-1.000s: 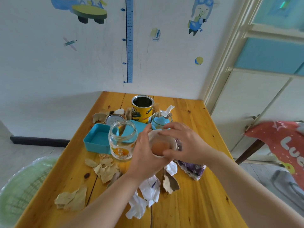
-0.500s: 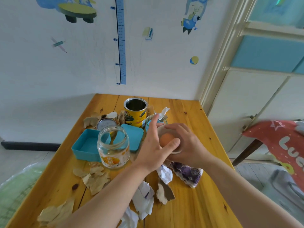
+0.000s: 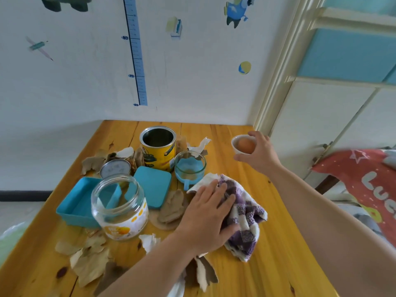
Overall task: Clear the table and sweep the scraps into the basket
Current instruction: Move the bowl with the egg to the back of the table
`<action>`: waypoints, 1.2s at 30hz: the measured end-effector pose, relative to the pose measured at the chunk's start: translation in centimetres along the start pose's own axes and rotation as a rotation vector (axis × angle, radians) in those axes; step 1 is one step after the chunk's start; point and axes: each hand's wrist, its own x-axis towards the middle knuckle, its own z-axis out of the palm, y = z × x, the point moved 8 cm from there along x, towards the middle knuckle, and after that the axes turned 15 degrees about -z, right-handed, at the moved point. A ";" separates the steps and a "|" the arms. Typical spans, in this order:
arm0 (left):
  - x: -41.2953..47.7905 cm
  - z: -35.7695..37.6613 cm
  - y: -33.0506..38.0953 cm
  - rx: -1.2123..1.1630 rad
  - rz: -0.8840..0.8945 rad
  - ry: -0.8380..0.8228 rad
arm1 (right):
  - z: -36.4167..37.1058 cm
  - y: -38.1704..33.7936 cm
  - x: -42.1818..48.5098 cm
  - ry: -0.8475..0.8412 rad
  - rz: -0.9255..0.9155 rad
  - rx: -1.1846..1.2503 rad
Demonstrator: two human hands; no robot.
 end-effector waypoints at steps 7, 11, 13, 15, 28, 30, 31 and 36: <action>1.0 1.5 -0.8 -0.037 -0.055 -0.074 | 2.6 3.2 3.2 -0.027 0.077 -0.022; 1.8 2.0 -1.2 -0.075 -0.080 -0.094 | 3.9 3.9 4.8 0.011 0.120 0.011; 1.8 2.0 -1.2 -0.102 -0.083 -0.087 | 4.4 3.9 5.9 0.009 0.098 -0.008; 1.9 2.1 -1.3 -0.129 -0.088 -0.075 | 4.8 4.3 7.2 0.002 0.083 -0.018; 2.2 1.8 -1.4 -0.138 -0.097 -0.045 | 6.4 6.2 12.6 -0.128 0.108 -0.140; 2.2 1.7 -1.5 -0.142 -0.097 -0.035 | 6.5 6.4 13.0 -0.167 0.116 -0.157; 2.2 1.7 -1.5 -0.143 -0.099 -0.033 | 6.6 6.5 13.2 -0.183 0.119 -0.162; 2.1 1.7 -1.5 -0.164 -0.101 -0.041 | 6.5 6.9 13.5 -0.249 0.120 -0.207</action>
